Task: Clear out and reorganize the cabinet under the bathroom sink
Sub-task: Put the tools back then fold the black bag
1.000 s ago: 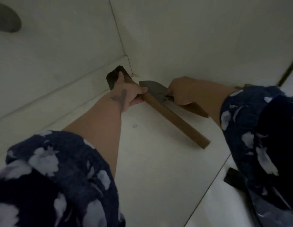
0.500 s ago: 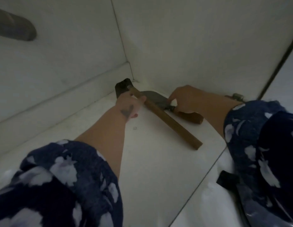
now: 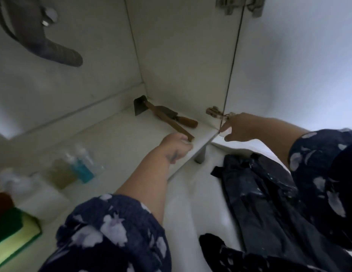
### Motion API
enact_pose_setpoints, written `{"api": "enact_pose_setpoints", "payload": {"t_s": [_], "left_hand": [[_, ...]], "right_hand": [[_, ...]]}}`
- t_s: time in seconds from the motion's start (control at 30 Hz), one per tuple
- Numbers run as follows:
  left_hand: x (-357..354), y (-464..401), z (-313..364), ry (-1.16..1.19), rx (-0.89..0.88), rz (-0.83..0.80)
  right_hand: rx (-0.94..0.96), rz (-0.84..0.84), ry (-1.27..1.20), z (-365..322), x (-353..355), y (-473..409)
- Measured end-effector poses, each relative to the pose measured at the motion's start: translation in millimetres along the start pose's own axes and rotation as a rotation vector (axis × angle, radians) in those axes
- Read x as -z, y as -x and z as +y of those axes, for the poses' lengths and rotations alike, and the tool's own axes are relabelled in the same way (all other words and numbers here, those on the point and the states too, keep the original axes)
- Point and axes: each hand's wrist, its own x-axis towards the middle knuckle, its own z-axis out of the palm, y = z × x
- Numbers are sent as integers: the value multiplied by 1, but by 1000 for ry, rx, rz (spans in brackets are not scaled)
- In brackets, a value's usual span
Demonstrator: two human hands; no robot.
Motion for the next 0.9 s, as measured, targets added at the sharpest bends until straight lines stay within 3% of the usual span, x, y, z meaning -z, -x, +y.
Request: {"api": "enact_pose_setpoints", "payload": {"t_s": [0.27,0.43,0.6,0.77,0.9], "left_hand": [[-85,51,14,-15,-70,-126],[-166,29,-7,-67,-46,-167],[-258,4,-53,-95,9,-320],[-322,-41,-76,-280,-110,-192],[-372,-74,-80,-466,-218,-185]], "right_hand": [[-185,-79,-13,65,-32,103],[-204,-117,-58,116,-84,105],[-173,-256,-88,176,-173,88],[-115,-252,-213,227,-252,49],[-47,-191,-221,251,-310,13]]}}
